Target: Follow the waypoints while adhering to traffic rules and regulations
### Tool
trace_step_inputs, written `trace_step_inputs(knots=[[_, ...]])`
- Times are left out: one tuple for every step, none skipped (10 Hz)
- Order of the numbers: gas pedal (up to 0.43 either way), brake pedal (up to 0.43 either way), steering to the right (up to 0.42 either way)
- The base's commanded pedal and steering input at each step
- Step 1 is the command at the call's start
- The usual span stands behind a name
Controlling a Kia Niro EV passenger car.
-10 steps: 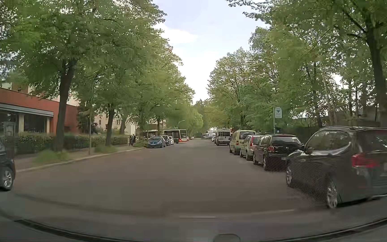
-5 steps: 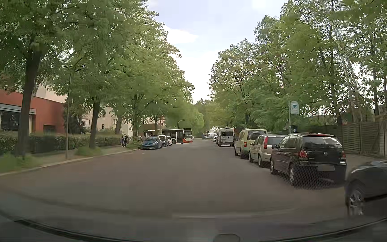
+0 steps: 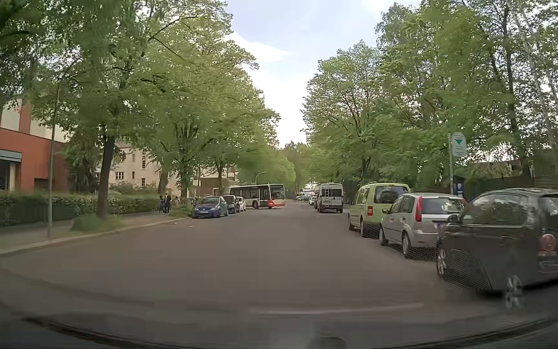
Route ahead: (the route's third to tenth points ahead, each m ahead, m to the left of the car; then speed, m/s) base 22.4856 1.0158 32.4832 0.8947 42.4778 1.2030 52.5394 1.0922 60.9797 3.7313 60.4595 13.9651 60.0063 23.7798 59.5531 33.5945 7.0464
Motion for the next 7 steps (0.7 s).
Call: trace_step_inputs(knots=[[0.0, 0.146, -0.005], [0.0, 0.171, -0.005], [0.0, 0.177, -0.004], [0.0, 0.195, -0.001], [0.0, 0.207, 0.0], [0.0, 0.213, 0.001], [0.0, 0.207, 0.001]])
